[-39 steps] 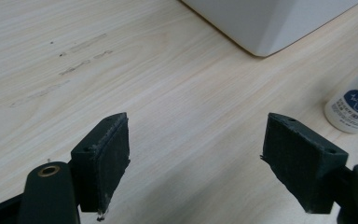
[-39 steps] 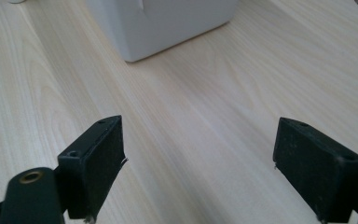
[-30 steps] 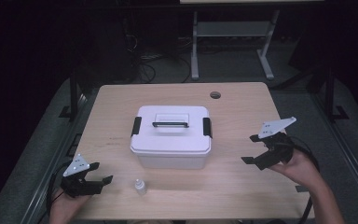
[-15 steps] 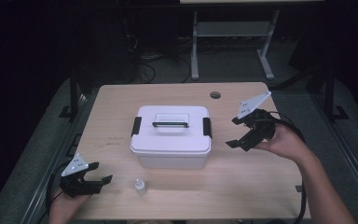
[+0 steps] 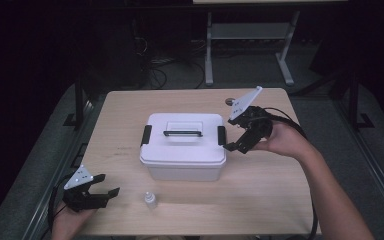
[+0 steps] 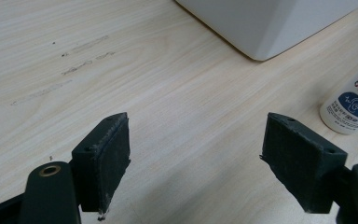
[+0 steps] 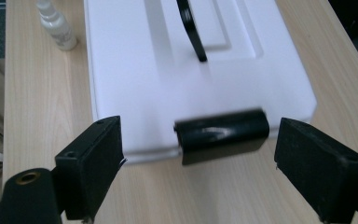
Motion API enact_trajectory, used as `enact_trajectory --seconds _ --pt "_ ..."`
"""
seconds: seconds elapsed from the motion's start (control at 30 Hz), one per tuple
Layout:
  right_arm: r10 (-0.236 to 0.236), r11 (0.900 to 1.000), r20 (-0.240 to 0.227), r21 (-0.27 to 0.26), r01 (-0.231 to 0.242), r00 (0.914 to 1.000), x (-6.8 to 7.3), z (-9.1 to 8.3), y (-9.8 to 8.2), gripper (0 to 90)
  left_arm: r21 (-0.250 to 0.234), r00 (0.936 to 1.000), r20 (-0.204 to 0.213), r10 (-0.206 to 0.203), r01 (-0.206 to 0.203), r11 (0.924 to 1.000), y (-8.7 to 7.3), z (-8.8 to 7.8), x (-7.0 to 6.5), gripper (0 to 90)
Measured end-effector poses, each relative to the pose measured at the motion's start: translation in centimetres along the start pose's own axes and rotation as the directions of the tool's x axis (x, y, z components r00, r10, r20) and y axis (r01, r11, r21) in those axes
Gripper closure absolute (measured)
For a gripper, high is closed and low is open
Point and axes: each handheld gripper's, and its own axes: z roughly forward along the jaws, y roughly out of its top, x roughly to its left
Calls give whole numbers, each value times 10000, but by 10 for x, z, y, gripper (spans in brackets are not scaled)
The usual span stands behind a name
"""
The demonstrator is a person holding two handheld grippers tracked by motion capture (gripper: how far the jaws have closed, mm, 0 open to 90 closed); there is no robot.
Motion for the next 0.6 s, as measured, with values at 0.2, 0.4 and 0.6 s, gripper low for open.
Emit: enact_trajectory --seconds 0.2,0.4,0.6 --pt "-423 9991 -355 -57 422 9985 0 9 20 155 -40 10000 49 4 -3 10000 0 0 -1 231" --pt "-832 9960 -644 285 851 9945 -1 23 45 225 -33 10000 69 -1 1 10000 0 0 -1 236" --pt "-1149 9923 -788 372 1181 9903 0 33 63 318 -37 10000 52 -4 4 10000 0 -1 0 238"
